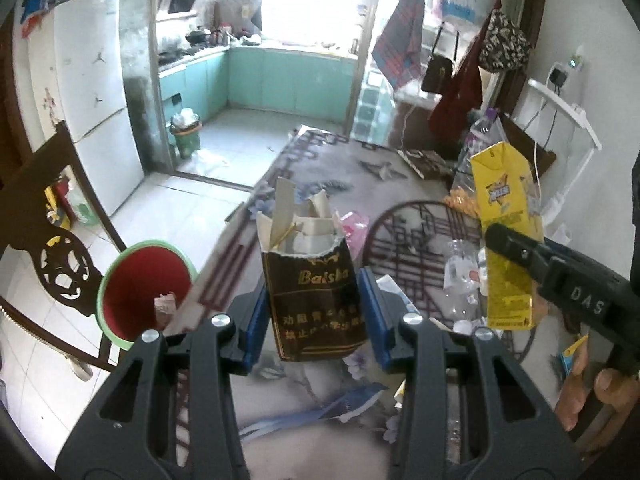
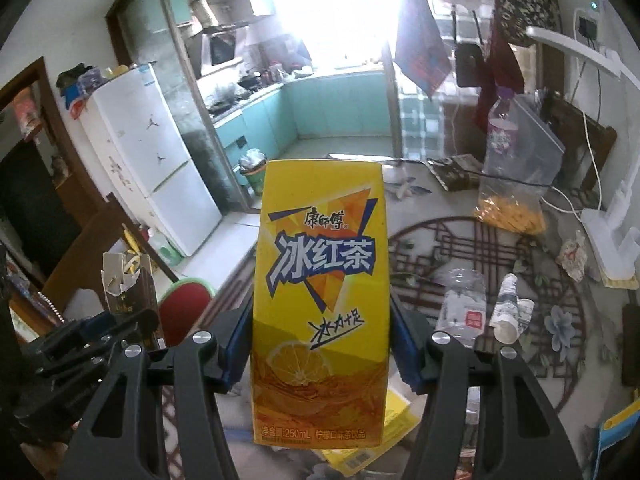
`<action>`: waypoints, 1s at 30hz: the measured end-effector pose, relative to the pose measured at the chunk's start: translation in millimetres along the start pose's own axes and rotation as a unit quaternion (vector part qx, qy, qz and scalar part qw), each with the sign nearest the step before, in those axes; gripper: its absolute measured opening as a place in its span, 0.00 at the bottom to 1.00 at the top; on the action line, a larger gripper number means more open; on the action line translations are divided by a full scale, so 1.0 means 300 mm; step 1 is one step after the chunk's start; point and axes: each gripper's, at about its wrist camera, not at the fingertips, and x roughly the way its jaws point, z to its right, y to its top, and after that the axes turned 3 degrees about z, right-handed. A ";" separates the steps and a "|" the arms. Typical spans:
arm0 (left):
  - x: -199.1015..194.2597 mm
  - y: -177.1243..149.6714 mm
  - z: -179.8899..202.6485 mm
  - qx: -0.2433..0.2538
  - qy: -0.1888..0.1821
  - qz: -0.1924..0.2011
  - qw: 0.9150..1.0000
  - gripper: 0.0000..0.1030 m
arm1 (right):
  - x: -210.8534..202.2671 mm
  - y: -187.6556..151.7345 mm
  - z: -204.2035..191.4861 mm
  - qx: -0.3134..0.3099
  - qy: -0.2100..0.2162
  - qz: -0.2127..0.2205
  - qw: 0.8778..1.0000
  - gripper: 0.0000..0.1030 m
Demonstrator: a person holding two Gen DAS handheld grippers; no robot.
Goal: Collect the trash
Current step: 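Carry both cartons over the red bucket and open both tools to drop them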
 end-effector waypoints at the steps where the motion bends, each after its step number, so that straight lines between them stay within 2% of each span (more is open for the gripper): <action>1: -0.007 -0.003 -0.005 -0.002 0.002 0.001 1.000 0.40 | -0.008 0.000 -0.015 -0.004 0.003 0.005 1.000 0.56; 14: -0.071 -0.049 -0.113 -0.024 0.043 0.001 0.999 0.40 | 0.014 -0.026 -0.139 -0.026 0.031 0.009 0.999 0.56; 30: -0.044 -0.023 -0.241 -0.038 0.051 -0.002 0.998 0.40 | 0.108 -0.008 -0.261 -0.048 0.032 0.001 0.998 0.56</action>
